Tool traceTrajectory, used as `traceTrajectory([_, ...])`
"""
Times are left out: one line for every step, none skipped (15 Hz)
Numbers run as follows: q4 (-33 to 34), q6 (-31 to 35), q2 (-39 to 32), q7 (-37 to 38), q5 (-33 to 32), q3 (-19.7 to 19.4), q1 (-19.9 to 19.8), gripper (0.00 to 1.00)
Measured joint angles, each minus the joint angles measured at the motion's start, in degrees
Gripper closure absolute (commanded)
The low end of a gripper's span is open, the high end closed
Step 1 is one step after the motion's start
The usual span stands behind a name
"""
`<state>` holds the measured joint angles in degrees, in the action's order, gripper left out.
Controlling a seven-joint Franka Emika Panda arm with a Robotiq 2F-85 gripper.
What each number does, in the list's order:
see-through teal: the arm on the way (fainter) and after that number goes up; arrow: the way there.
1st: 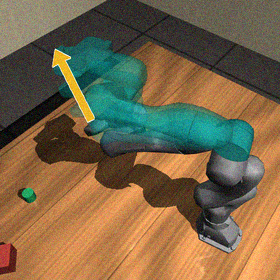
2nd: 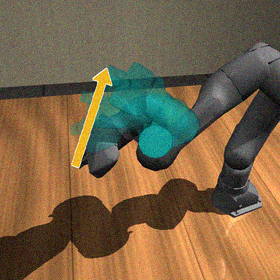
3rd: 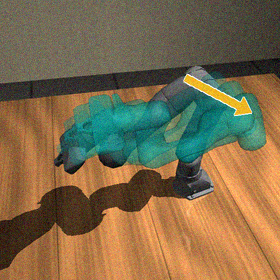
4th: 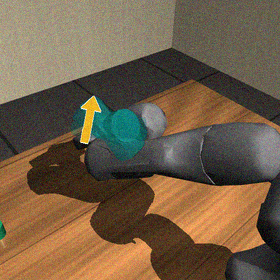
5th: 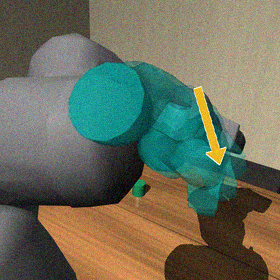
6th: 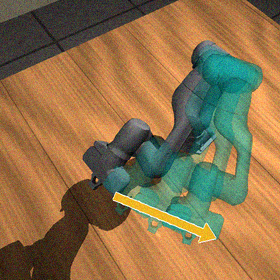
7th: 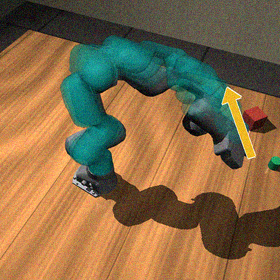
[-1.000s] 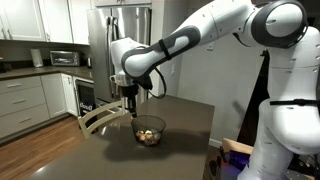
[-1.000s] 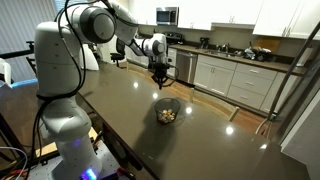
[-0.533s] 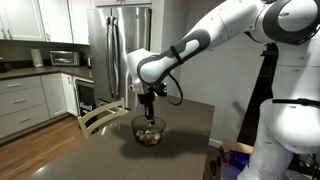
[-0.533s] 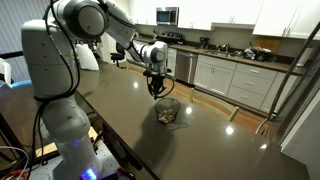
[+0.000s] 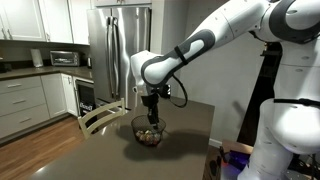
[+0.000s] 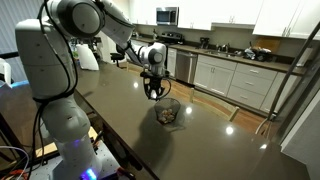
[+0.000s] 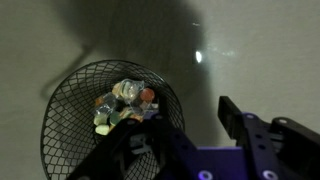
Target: Put the one packet inside the basket
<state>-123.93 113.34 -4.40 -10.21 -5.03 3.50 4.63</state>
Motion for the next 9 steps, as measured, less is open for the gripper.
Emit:
traceTrajectory([0.0,0.0,0.1,0.08,0.0,-0.01,0.0,0.08])
traceTrajectory([0.0,0.0,0.24,0.21,0.0,-0.02,0.0,0.02])
traceTrajectory([0.0,0.0,0.39,0.4,0.0,-0.03,0.0,0.01])
traceTrajectory([0.0,0.0,0.56,0.55,0.0,-0.03,0.0,0.0])
traceTrajectory([0.0,0.0,0.77,0.67,0.0,-0.03,0.0,0.0])
traceTrajectory([0.0,0.08,1.03,0.75,0.0,-0.03,0.0,0.0])
traceTrajectory([0.0,0.19,1.35,0.81,0.0,-0.03,0.0,0.0])
traceTrajectory([0.0,0.55,1.73,0.94,-0.02,-0.03,0.0,0.0])
traceTrajectory([-0.01,1.05,2.07,1.12,-0.02,-0.03,0.0,0.0])
